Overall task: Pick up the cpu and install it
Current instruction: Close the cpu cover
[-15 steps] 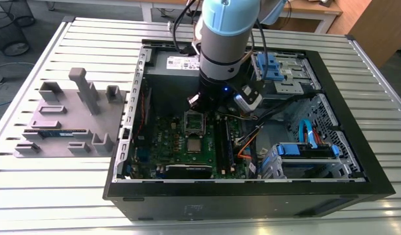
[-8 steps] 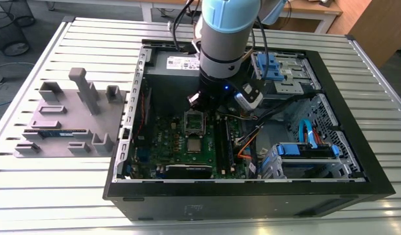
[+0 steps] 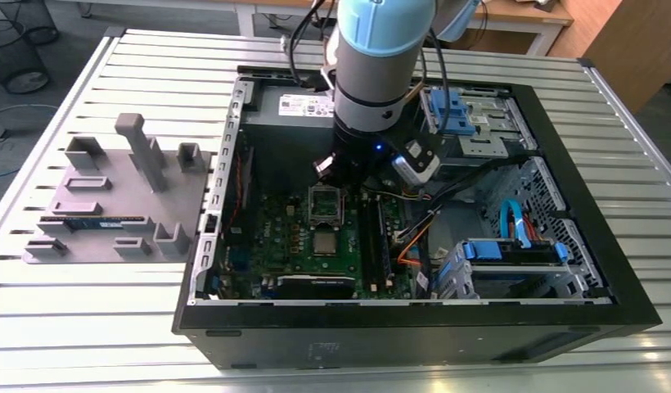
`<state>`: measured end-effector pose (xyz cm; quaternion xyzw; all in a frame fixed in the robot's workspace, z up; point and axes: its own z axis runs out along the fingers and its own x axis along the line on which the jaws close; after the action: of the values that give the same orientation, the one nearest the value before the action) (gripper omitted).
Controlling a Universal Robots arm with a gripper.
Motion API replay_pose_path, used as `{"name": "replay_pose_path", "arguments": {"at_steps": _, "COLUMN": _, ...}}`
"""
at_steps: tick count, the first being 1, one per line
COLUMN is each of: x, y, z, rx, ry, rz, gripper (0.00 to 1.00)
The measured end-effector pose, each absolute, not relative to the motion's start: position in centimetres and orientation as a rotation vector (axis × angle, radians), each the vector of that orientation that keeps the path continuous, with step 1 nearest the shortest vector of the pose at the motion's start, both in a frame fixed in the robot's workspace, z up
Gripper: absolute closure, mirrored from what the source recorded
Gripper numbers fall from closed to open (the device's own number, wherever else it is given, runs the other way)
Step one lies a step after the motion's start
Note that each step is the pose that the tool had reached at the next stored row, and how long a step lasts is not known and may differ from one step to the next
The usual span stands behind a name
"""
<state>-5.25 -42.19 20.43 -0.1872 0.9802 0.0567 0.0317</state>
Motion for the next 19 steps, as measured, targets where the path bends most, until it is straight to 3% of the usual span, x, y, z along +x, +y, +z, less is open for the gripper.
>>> {"name": "replay_pose_path", "arguments": {"at_steps": 19, "x": -5.83, "y": -42.57, "z": 20.72, "rx": -0.6, "ry": 3.008, "rz": 0.166, "gripper": 0.89}}
